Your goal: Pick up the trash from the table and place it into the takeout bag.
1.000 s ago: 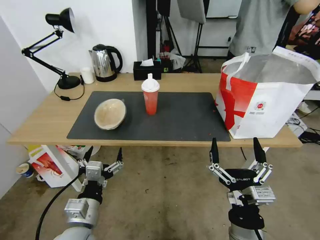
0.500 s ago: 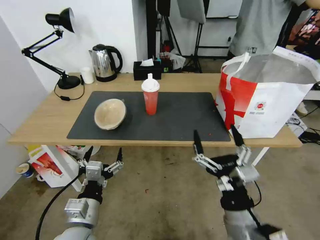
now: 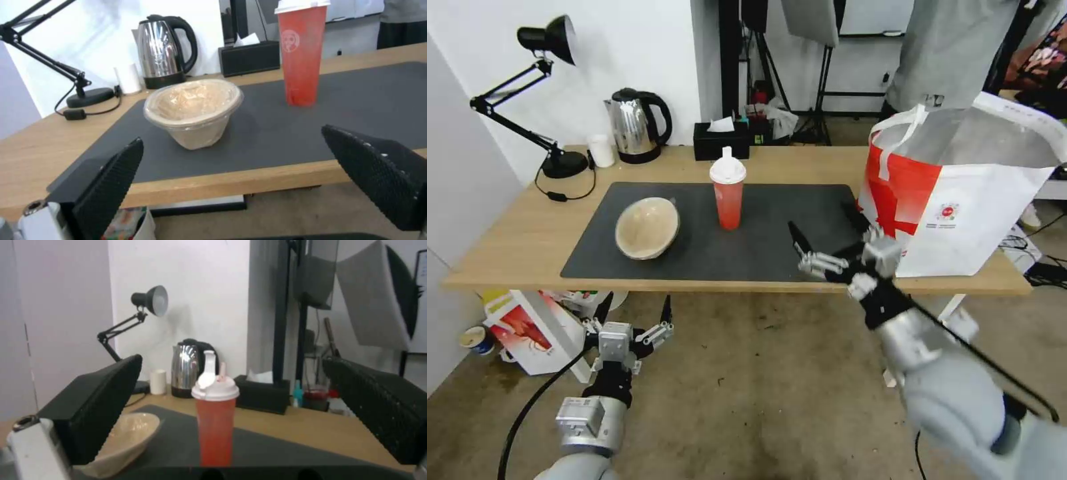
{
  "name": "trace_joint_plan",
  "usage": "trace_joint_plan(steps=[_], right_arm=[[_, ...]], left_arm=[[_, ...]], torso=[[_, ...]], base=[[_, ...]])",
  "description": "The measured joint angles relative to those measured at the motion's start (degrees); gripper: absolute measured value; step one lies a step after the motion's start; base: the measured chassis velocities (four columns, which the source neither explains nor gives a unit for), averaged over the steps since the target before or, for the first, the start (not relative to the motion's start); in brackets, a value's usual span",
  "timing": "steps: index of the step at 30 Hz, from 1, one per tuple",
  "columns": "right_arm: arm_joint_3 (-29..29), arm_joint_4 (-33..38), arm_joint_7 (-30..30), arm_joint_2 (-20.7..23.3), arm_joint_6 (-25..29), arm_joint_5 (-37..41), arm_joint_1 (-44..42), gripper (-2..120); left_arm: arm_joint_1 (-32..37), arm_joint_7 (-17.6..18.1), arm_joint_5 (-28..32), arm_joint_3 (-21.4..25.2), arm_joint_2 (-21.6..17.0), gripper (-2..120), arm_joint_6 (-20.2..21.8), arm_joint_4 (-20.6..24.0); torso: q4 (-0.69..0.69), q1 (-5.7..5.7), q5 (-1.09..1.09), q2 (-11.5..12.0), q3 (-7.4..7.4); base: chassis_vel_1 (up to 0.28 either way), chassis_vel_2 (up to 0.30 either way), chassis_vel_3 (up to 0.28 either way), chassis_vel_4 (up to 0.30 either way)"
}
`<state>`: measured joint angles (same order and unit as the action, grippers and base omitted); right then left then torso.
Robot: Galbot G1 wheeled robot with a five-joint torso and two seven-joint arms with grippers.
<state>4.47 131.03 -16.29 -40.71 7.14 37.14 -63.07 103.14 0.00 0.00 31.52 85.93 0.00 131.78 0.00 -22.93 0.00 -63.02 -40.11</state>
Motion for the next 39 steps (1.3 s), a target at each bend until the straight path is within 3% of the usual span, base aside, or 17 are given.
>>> trace_joint_plan(steps=[5, 18, 39], right_arm=[[-6.9, -2.6, -1.1, 1.3, -2.7, 7.0, 10.2, 100], [-17.6, -6.7, -1.4, 3.5, -6.6, 20.7, 23.1, 100], [-29.5, -13.0, -0.7, 1.1, -8.5, 26.5, 36.9, 100]], left_arm=[[0.0, 0.0, 0.0, 0.0, 0.0, 100, 0.0, 0.0], [0.0, 0.0, 0.0, 0.0, 0.0, 100, 0.0, 0.0], [0.0, 0.0, 0.0, 0.0, 0.0, 100, 0.0, 0.0]], torso=[[0.00, 0.00, 0.01, 0.0, 0.00], [0.00, 0.00, 0.00, 0.0, 0.01], [0.00, 0.00, 0.01, 0.0, 0.01]], base=[[0.000, 0.000, 0.000, 0.000], [0.000, 0.000, 0.000, 0.000], [0.000, 0.000, 0.000, 0.000]])
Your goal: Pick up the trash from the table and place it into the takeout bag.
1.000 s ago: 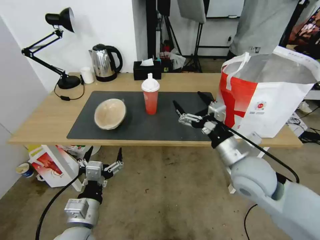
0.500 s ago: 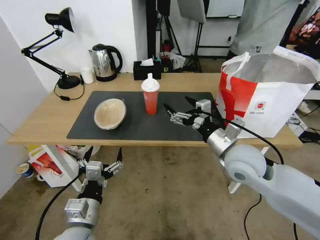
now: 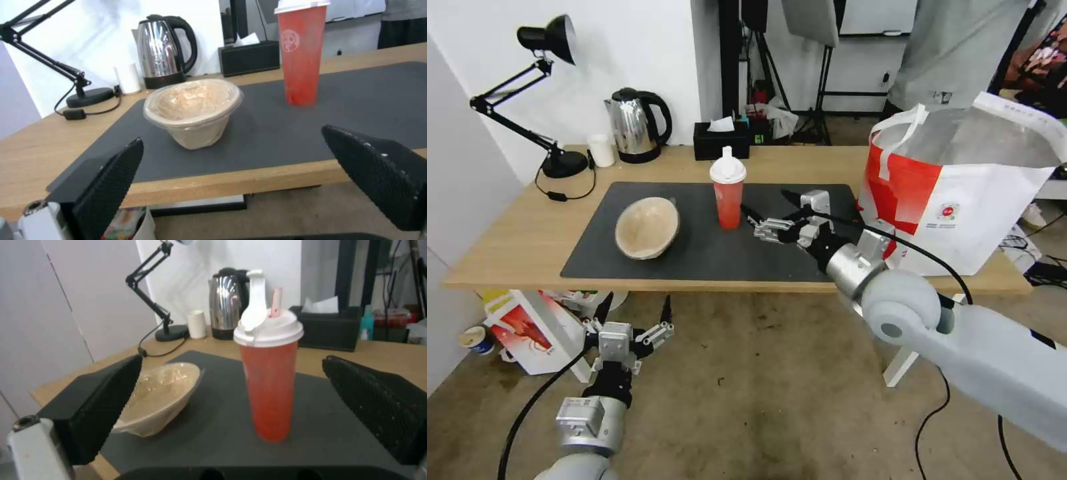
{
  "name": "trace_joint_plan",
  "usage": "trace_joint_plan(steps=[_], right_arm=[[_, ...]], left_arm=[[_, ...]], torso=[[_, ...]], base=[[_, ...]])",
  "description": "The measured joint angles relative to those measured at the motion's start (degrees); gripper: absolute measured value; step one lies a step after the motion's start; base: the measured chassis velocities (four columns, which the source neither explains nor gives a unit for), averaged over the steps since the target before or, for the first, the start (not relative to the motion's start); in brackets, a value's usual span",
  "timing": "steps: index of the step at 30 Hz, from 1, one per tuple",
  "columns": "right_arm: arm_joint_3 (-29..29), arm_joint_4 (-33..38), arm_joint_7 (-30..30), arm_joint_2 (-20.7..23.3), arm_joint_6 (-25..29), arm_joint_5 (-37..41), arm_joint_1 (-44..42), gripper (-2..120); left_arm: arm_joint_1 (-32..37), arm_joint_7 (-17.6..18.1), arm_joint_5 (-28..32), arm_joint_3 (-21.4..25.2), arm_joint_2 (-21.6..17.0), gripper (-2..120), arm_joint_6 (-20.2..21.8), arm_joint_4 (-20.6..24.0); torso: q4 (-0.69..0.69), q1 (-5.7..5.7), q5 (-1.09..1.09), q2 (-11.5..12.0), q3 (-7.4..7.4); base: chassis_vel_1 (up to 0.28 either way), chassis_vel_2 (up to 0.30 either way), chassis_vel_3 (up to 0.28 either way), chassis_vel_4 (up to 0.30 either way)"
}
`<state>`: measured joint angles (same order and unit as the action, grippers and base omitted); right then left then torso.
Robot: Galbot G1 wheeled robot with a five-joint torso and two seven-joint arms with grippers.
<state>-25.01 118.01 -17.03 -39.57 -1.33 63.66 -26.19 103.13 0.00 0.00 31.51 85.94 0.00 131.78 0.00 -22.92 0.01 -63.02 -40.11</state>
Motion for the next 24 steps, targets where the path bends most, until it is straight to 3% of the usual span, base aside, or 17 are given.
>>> trace_joint_plan(steps=[24], right_arm=[[-6.1, -10.5, 1.9, -5.8, -1.3, 1.0, 6.4, 100]], left_arm=[[0.0, 0.0, 0.0, 0.0, 0.0, 100, 0.0, 0.0]], torso=[[0.00, 0.01, -0.01, 0.0, 0.00]], base=[[0.000, 0.000, 0.000, 0.000]])
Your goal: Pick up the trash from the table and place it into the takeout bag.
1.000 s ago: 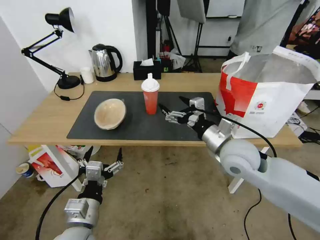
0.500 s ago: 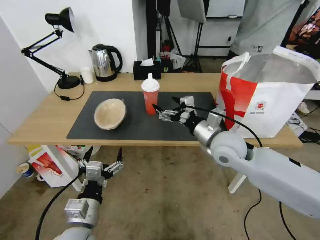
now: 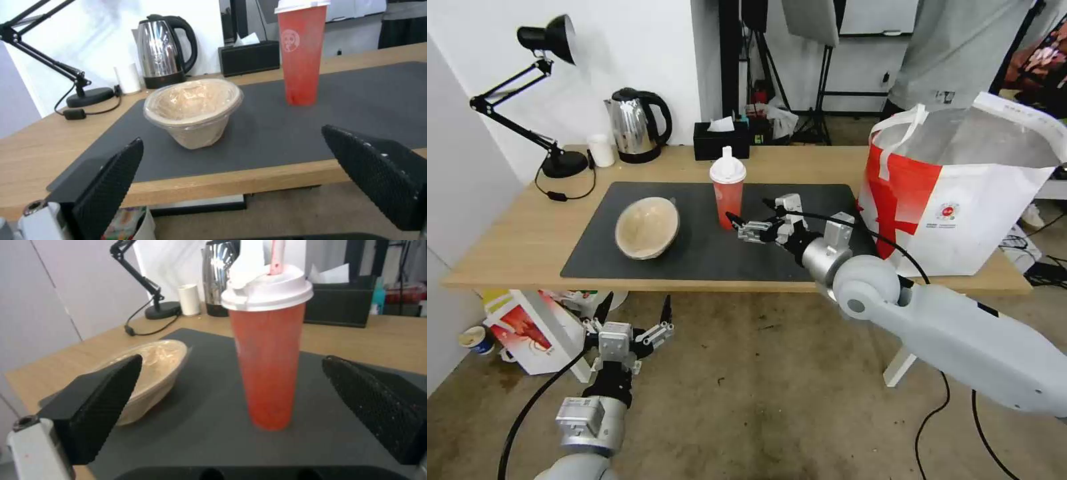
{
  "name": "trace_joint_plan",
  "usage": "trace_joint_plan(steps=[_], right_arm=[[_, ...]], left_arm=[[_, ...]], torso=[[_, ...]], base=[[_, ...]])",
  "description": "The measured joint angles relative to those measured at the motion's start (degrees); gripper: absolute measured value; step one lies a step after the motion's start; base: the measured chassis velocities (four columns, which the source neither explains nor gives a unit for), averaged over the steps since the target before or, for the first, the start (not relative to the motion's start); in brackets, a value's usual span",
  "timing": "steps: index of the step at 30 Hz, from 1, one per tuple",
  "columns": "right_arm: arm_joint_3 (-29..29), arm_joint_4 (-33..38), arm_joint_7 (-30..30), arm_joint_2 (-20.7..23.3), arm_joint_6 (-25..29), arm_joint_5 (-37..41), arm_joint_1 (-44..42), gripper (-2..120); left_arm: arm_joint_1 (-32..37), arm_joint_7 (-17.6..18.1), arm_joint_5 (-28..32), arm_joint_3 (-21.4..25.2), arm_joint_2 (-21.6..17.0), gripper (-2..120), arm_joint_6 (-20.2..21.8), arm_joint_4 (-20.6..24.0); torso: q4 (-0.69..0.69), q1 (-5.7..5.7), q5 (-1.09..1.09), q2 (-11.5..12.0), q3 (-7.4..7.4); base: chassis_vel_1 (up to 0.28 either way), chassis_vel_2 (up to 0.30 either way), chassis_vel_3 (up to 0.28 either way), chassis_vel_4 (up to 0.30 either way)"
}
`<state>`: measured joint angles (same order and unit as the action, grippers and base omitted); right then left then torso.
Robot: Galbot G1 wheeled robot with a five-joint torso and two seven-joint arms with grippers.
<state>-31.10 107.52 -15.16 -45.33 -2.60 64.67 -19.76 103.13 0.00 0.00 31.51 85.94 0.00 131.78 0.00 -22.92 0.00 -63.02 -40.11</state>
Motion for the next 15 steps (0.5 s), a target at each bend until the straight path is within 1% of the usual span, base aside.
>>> trace_joint_plan(steps=[10, 13, 15], right_arm=[[-0.3, -3.8, 0.3, -1.8, 0.1, -1.0, 1.8, 100], [-1.0, -5.9, 0.6, -3.5, 0.2, -0.7, 3.3, 100], [-1.2, -6.3, 0.6, -3.8, 0.2, -0.7, 3.5, 100]], left_arm=[[0.0, 0.0, 0.0, 0.0, 0.0, 100, 0.0, 0.0], [0.0, 0.0, 0.0, 0.0, 0.0, 100, 0.0, 0.0], [0.0, 0.0, 0.0, 0.0, 0.0, 100, 0.0, 0.0]], torso=[[-0.01, 0.00, 0.00, 0.0, 0.00], [0.00, 0.00, 0.01, 0.0, 0.00], [0.00, 0.00, 0.00, 0.0, 0.00]], base=[[0.000, 0.000, 0.000, 0.000], [0.000, 0.000, 0.000, 0.000], [0.000, 0.000, 0.000, 0.000]])
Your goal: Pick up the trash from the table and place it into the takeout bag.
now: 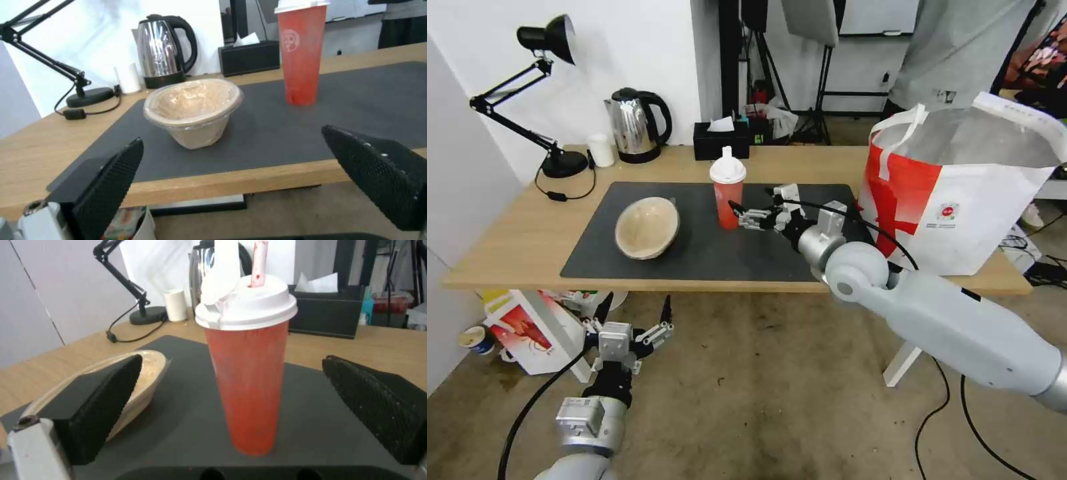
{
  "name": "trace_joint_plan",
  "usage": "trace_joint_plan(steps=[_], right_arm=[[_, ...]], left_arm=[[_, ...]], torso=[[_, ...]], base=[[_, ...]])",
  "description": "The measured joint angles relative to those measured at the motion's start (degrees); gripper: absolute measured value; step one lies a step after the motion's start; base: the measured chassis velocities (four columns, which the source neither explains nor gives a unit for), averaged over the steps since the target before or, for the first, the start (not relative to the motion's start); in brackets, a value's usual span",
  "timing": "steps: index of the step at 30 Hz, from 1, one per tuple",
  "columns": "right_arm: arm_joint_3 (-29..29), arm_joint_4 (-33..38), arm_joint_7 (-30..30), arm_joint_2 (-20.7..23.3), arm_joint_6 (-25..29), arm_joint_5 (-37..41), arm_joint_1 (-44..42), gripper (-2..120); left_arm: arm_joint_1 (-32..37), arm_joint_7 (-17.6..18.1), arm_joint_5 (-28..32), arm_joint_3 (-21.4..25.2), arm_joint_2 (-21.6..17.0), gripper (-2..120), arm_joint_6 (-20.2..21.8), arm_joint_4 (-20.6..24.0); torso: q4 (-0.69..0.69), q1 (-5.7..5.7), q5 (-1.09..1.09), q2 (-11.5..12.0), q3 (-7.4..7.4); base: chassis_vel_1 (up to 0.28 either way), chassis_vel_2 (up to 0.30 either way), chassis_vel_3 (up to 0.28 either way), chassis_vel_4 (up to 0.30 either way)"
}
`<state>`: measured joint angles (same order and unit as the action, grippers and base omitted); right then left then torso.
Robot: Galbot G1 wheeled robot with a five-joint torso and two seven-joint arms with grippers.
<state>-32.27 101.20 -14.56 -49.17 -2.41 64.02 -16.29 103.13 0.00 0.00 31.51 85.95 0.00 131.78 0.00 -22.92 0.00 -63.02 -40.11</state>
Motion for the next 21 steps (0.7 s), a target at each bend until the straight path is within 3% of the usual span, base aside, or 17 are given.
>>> trace_joint_plan(steps=[21], right_arm=[[-1.8, -6.7, 1.6, -4.3, 0.1, 0.7, 1.7, 100]], left_arm=[[0.0, 0.0, 0.0, 0.0, 0.0, 100, 0.0, 0.0]], torso=[[0.00, 0.00, 0.00, 0.0, 0.00]], base=[[0.000, 0.000, 0.000, 0.000]])
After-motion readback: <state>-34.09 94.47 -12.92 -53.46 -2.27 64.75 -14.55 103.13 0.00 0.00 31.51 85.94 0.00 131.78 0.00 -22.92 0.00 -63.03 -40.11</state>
